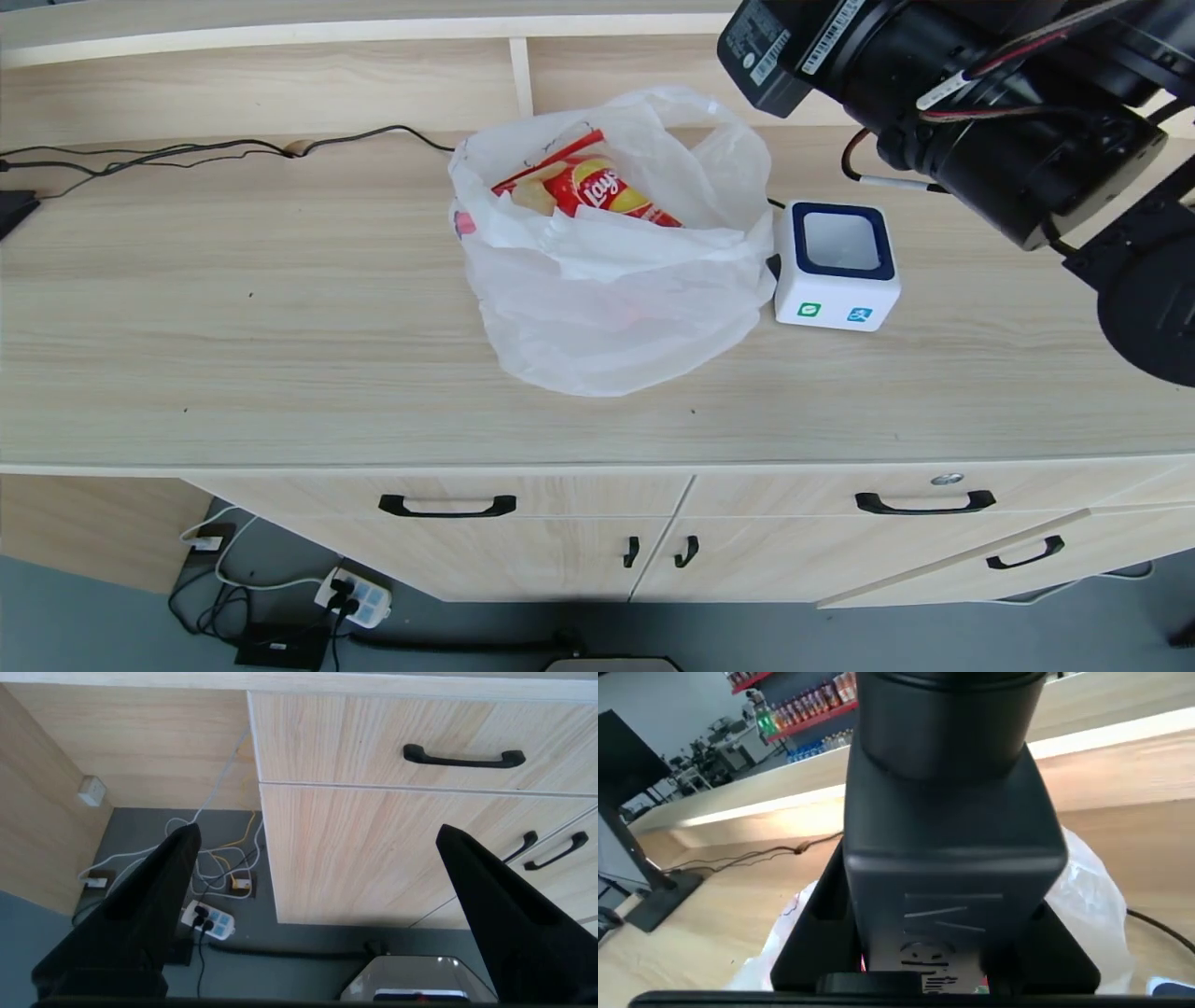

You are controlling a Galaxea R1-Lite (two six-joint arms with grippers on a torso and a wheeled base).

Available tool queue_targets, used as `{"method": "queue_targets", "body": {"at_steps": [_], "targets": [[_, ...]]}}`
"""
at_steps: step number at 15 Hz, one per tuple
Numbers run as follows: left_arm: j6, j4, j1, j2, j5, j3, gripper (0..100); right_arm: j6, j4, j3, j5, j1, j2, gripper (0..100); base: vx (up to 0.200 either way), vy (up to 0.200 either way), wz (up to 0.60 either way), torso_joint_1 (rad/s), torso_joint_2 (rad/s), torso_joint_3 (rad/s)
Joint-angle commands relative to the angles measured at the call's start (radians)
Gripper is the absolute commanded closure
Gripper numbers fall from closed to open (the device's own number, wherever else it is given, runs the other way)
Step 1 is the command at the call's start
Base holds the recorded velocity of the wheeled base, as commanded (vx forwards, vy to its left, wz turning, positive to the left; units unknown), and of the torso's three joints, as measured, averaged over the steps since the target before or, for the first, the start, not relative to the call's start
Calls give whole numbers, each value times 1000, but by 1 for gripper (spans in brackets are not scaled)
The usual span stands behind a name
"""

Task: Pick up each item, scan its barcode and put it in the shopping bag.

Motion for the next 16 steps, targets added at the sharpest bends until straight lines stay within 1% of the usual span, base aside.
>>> {"method": "queue_targets", "body": {"at_steps": [1,2,3,5,8,11,12,13,16], "targets": [[3,0,0,2,0,0,0,44,1,-133,14,-1,136,100,0,0,0,0,0,0],[4,0,0,2,0,0,0,72,3,-160,14,-1,160,100,0,0,0,0,0,0],[6,0,0,2,0,0,0,98,3,-159,13,1,169,100,0,0,0,0,0,0],[8,-2,0,2,0,0,0,168,52,-165,14,4,176,100,0,0,0,0,0,0],[11,-3,0,2,0,0,0,312,113,-167,13,44,163,100,0,0,0,0,0,0],[11,-3,0,2,0,0,0,358,122,-154,13,45,171,100,0,0,0,0,0,0],[21,-3,0,2,0,0,0,397,122,-147,11,44,172,100,0,0,0,0,0,0],[23,-3,0,2,0,0,0,421,124,-136,11,44,174,100,0,0,0,0,0,0],[23,-3,0,2,0,0,0,427,124,-130,14,39,192,100,0,0,0,0,0,0]]}}
